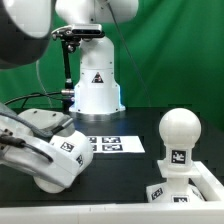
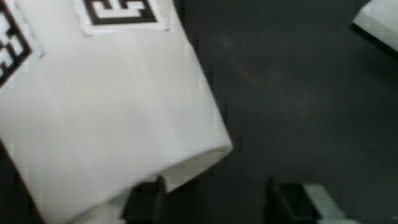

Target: Assemble lamp

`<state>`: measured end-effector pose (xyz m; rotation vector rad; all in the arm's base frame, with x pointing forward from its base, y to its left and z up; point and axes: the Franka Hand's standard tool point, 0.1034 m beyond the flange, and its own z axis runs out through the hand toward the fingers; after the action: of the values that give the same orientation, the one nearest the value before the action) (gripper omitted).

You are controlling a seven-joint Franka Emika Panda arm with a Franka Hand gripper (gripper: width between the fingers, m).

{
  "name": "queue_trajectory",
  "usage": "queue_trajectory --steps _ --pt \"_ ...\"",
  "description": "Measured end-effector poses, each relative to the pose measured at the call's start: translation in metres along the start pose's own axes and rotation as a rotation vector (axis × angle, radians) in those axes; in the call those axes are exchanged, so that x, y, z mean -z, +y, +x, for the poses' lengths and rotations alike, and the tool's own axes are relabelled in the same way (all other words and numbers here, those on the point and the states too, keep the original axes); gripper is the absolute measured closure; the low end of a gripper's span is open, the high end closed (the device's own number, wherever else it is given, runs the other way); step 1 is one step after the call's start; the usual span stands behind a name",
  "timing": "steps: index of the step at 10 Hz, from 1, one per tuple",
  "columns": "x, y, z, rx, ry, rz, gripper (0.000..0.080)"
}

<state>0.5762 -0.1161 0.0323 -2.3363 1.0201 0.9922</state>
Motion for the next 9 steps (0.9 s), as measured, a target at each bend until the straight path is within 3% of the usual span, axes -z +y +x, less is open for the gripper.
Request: queue_trajectory --steps 1,2,3,4,7,9 --pt "0.0 0.006 0.001 -0.008 -0.009 0.004 0.0349" --pt "-0.001 0.01 0.001 -0.015 -0.015 0.007 0.0349" --pt "-0.003 0.013 0.001 -0.02 -0.02 0.008 0.0175" --pt "-0.006 0.013 0.0 -0.023 -0.024 0.006 0.0124" --pt "-0.021 0.014 0.003 -0.029 -0.022 -0.002 0.0101" --pt "-0.022 0.014 0.002 -0.029 -0.023 -0.008 0.01"
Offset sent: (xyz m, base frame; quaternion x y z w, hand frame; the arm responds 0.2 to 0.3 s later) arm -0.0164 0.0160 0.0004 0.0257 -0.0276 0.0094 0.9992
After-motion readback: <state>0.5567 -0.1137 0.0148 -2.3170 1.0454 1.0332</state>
